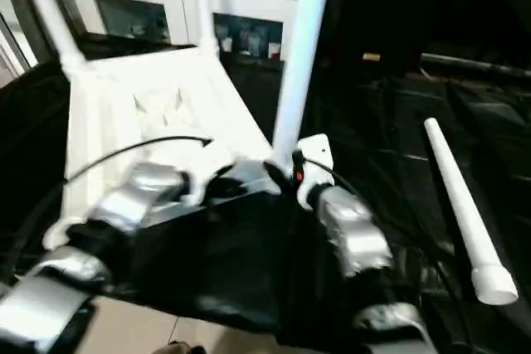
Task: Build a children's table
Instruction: Rotate leg to tighten
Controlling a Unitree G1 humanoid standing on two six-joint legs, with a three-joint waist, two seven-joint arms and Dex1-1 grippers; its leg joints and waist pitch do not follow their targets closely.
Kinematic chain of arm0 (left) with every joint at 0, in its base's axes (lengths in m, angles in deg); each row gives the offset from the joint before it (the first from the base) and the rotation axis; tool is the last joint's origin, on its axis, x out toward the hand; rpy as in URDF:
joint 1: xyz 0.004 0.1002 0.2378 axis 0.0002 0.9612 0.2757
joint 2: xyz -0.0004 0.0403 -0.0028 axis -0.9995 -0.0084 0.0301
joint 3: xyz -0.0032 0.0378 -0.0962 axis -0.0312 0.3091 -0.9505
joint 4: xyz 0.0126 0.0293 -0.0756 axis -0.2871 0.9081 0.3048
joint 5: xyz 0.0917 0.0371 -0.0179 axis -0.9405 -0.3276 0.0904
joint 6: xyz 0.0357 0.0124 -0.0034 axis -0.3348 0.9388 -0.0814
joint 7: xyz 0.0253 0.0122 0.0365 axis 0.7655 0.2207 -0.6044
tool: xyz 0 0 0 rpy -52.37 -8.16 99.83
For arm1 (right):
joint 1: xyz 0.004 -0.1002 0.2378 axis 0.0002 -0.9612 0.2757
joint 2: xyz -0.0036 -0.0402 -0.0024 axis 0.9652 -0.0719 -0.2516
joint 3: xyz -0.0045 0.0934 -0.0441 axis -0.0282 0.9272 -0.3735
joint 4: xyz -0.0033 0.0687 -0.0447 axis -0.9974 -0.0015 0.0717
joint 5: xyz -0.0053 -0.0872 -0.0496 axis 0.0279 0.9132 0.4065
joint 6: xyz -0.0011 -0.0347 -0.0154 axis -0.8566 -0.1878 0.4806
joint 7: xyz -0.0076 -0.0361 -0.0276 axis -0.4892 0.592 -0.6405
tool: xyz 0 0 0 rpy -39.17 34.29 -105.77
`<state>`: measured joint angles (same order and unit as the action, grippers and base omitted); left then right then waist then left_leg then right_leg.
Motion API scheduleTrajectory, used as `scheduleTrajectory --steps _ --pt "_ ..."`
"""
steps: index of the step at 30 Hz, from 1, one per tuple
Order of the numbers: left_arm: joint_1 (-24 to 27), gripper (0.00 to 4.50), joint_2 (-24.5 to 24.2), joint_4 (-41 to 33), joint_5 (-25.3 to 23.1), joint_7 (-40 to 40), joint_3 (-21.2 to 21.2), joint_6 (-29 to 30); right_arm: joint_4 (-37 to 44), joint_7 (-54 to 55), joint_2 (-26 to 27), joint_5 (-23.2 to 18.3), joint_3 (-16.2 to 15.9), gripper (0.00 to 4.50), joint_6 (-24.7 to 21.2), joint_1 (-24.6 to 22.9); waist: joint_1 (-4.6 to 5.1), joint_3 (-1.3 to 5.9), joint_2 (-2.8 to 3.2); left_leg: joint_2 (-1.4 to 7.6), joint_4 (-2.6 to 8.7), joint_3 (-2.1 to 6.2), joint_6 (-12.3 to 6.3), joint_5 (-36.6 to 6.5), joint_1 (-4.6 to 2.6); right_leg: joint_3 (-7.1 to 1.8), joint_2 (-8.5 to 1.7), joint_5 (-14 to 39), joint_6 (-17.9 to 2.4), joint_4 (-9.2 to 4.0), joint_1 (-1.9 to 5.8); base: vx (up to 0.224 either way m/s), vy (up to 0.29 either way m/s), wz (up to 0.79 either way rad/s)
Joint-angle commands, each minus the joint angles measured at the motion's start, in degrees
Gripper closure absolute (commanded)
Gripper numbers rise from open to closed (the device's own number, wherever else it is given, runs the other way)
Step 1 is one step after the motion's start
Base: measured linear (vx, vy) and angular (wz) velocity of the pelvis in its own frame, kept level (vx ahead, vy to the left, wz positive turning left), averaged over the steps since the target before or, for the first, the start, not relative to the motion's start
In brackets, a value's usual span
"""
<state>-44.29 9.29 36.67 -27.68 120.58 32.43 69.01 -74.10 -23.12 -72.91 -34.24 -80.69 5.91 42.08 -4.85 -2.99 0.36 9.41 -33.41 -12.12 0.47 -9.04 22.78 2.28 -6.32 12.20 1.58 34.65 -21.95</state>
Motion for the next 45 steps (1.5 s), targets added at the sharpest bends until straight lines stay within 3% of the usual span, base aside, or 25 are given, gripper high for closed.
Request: scheduleTrajectory --steps 1,5,6,8,10,13,16,18,20,24,26,28,30,33,38,41,45 --pt "-1.67 4.50 2.81 0.54 -0.68 -5.35 -0.67 1.24 -4.71 3.30 3.68 2.23 -2.75 1.82 -1.57 -1.21 0.76 3.04 0.04 3.79 5.62 3.25 6.58 -30.73 -2.77 -1.68 -3.13 25.35 -7.96 -5.89 -0.37 0.000 0.000 0.00" --pt "-1.68 4.50 3.14 1.38 -1.26 -5.28 -0.10 -0.22 -5.14 2.59 4.39 1.51 -2.14 1.82 0.74 -0.99 0.81 3.20 0.14 3.73 5.79 2.96 6.02 -29.74 -2.74 -1.75 -2.92 20.26 -8.46 -5.90 -0.25 0.000 0.000 0.00" --pt "-1.66 4.50 2.92 1.74 -1.09 -4.88 -0.09 -0.82 -4.62 0.75 4.17 0.52 -1.49 1.26 1.50 -1.06 0.80 3.14 0.22 3.72 5.81 2.95 5.85 -30.07 -2.84 -1.78 -2.84 19.83 -8.66 -5.91 -0.32 0.000 0.000 0.00" --pt "-1.47 4.50 2.26 1.89 -1.14 -3.83 0.19 -2.55 -3.56 -2.91 3.57 -1.23 -1.07 1.12 1.27 -1.21 0.74 3.13 0.15 3.66 5.72 2.86 5.18 -30.57 -2.90 -1.86 -2.90 19.52 -8.95 -6.04 -0.28 0.000 0.000 0.00" --pt "-1.22 4.50 1.61 1.93 -0.83 -3.11 -0.18 -2.90 -2.93 -3.74 2.41 -1.14 -0.75 0.91 1.62 -0.99 0.82 3.13 0.11 3.70 5.84 2.94 4.74 -29.75 -2.48 -1.80 -2.98 19.29 -8.93 -5.90 0.10 0.000 0.000 0.00" --pt "-0.43 4.50 -0.08 1.35 -0.78 -0.89 -0.19 -4.44 -1.19 -8.37 -0.54 -1.11 -1.56 0.65 2.03 -0.78 0.80 3.41 -0.11 3.69 5.60 2.72 3.34 -25.64 -2.02 -1.85 -3.19 17.93 -9.44 -5.71 0.49 0.000 0.000 0.00" --pt "0.51 4.50 -1.62 0.59 -0.09 2.46 -0.33 -6.42 1.19 -14.65 -4.39 -0.64 -3.63 0.65 2.21 -1.43 0.55 3.18 -0.32 3.77 5.38 2.52 2.58 -25.22 -2.29 -1.81 -3.17 19.73 -9.51 -6.08 0.37 0.000 0.000 0.00" --pt "1.74 4.50 -3.34 -0.88 0.76 7.12 0.16 -8.41 3.26 -20.33 -7.46 -1.13 -4.54 0.65 1.66 -2.29 0.49 3.19 -0.31 3.87 5.30 2.50 1.95 -24.17 -2.02 -1.90 -3.37 20.39 -9.82 -6.08 0.41 0.000 0.000 0.00" --pt "3.76 4.50 -5.84 -4.06 1.97 14.51 1.80 -10.20 5.33 -25.45 -9.93 -2.36 -4.62 0.65 0.83 -3.03 0.41 3.26 -0.48 4.09 5.46 2.58 1.24 -22.82 -1.56 -1.83 -3.40 19.12 -10.02 -5.78 0.95 0.000 0.000 0.00" --pt "5.36 4.50 -8.02 -6.77 3.43 19.75 2.35 -10.08 6.76 -29.83 -11.83 -3.82 -4.70 0.65 0.10 -3.27 -0.04 3.61 0.02 4.30 5.15 1.96 0.77 -19.63 -2.22 -1.79 -2.92 11.89 -13.20 -4.84 0.45 0.000 0.000 0.00" --pt "5.75 4.50 -8.37 -7.60 4.21 21.28 2.17 -9.77 7.03 -31.28 -12.47 -4.10 -5.15 0.65 0.37 -3.41 -0.46 3.72 -0.09 4.31 4.88 1.60 0.40 -18.04 -2.59 -1.83 -2.73 8.36 -14.51 -4.44 0.31 0.000 0.000 0.00" --pt "6.15 4.50 -8.65 -8.53 5.00 22.91 1.88 -9.06 7.29 -33.18 -13.06 -4.68 -5.47 0.65 0.27 -3.53 -0.61 3.95 0.00 4.23 4.82 1.59 -0.47 -14.42 -1.95 -1.59 -2.55 4.07 -15.08 -3.62 0.97 0.000 0.000 0.00" --pt "6.23 4.50 -8.73 -8.59 5.02 23.10 1.79 -9.15 7.56 -33.98 -13.24 -4.78 -5.70 0.65 0.02 -3.66 -0.84 3.98 -0.21 4.09 4.50 1.33 -1.84 -12.45 -1.88 -1.52 -2.59 1.43 -15.60 -3.33 1.13 0.000 0.000 0.00" --pt "6.82 4.50 -9.34 -9.60 5.09 24.04 1.60 -9.05 7.98 -36.00 -13.93 -4.26 -6.48 0.92 -0.22 -4.20 -1.04 3.92 -0.21 4.13 4.46 1.25 -2.21 -12.81 -1.91 -1.57 -2.74 3.25 -15.32 -3.52 1.14 0.000 0.000 0.00" --pt "7.05 4.50 -9.65 -9.95 4.90 24.43 1.25 -8.75 7.36 -36.16 -13.86 -4.36 -6.65 1.43 0.01 -4.14 -1.08 3.72 -0.24 4.24 4.75 1.35 -0.14 -16.12 -2.15 -1.74 -2.88 9.48 -14.14 -4.11 0.86 0.000 0.000 0.00" --pt "7.12 4.50 -9.80 -10.10 4.82 24.44 1.19 -8.57 7.26 -36.32 -13.78 -4.36 -6.60 1.63 -0.06 -4.04 -1.04 3.74 -0.18 4.26 4.83 1.40 0.45 -16.43 -2.21 -1.74 -2.85 9.36 -13.83 -4.09 0.80 0.000 0.000 0.00" --pt "7.03 4.50 -9.80 -9.91 4.87 24.48 1.08 -8.41 6.97 -36.04 -13.55 -4.28 -6.54 1.76 -0.13 -3.99 -1.04 3.82 -0.23 4.17 4.70 1.34 -0.07 -15.13 -2.10 -1.69 -2.80 7.51 -14.09 -3.89 0.91 0.000 0.000 0.00"
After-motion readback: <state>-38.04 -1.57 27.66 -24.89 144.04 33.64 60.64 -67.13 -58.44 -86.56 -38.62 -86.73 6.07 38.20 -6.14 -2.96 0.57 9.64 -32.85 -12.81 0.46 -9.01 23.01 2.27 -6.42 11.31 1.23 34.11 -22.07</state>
